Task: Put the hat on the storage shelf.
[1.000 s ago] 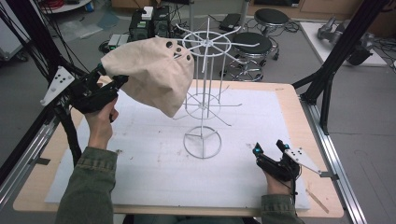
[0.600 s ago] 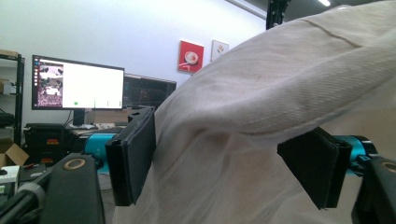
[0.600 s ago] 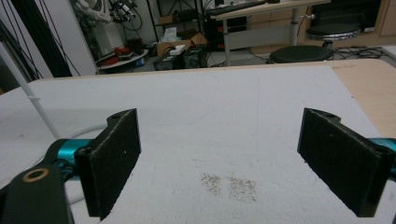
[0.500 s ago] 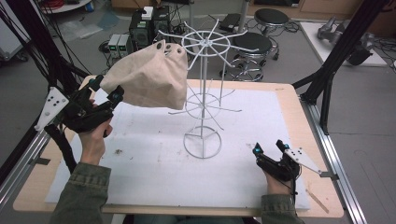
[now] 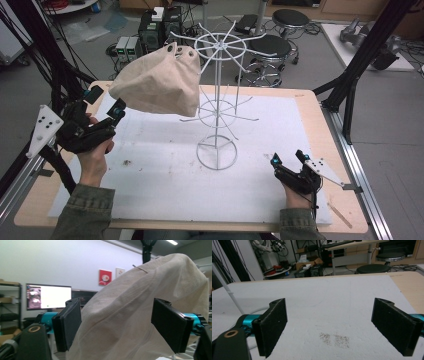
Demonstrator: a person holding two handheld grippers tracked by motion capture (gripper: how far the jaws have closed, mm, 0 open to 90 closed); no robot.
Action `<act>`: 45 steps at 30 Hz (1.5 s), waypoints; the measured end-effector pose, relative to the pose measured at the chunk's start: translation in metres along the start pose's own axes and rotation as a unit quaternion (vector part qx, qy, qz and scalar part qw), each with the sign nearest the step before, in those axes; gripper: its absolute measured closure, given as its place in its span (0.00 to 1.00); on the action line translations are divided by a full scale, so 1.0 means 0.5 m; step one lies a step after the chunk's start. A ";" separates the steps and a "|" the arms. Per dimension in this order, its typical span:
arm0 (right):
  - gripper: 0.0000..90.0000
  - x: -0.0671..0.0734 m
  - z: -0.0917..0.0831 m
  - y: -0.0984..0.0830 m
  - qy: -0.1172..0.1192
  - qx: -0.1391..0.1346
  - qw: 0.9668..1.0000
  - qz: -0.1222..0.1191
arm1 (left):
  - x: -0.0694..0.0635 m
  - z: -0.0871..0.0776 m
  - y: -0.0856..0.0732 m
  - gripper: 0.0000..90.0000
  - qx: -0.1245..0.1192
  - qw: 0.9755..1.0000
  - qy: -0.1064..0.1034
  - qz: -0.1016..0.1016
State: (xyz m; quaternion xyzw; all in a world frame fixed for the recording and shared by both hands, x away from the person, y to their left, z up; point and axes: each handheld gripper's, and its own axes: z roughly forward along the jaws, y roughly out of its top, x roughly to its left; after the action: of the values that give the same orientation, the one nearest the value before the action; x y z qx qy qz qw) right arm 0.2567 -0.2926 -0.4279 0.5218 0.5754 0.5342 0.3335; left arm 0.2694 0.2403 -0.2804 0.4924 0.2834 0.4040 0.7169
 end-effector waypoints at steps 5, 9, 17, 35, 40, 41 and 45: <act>0.14 0.000 0.000 0.000 0.001 -0.001 1.000 0.000 | 0.006 -0.019 0.000 0.22 0.008 0.999 0.038 0.018; 0.14 0.000 0.000 0.000 0.000 0.000 1.000 0.000 | 0.017 -0.035 -0.005 0.20 0.010 0.998 0.067 0.021; 0.14 0.000 0.000 0.000 0.000 0.000 1.000 -0.001 | 0.036 -0.068 -0.024 0.20 0.020 0.991 0.126 0.047; 0.14 0.000 0.001 -0.001 0.000 0.000 1.000 -0.001 | 0.065 -0.139 -0.103 0.21 0.074 0.977 0.193 0.048; 0.14 0.001 0.001 0.000 -0.001 0.000 1.000 -0.001 | 0.074 -0.157 -0.122 0.21 0.091 0.973 0.209 0.045; 0.14 0.001 0.000 0.000 -0.002 0.001 1.000 -0.001 | 0.076 -0.161 -0.125 0.21 0.096 0.972 0.211 0.044; 0.13 -0.001 -0.003 0.001 -0.012 -0.007 1.000 0.000 | 0.081 -0.177 -0.145 0.24 0.095 0.970 0.217 0.048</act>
State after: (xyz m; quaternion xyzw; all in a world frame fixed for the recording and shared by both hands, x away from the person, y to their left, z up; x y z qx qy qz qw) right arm 0.2554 -0.2935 -0.4271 0.5259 0.5677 0.5321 0.3435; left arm 0.2406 0.3034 -0.3800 0.4717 0.4453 0.5062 0.5683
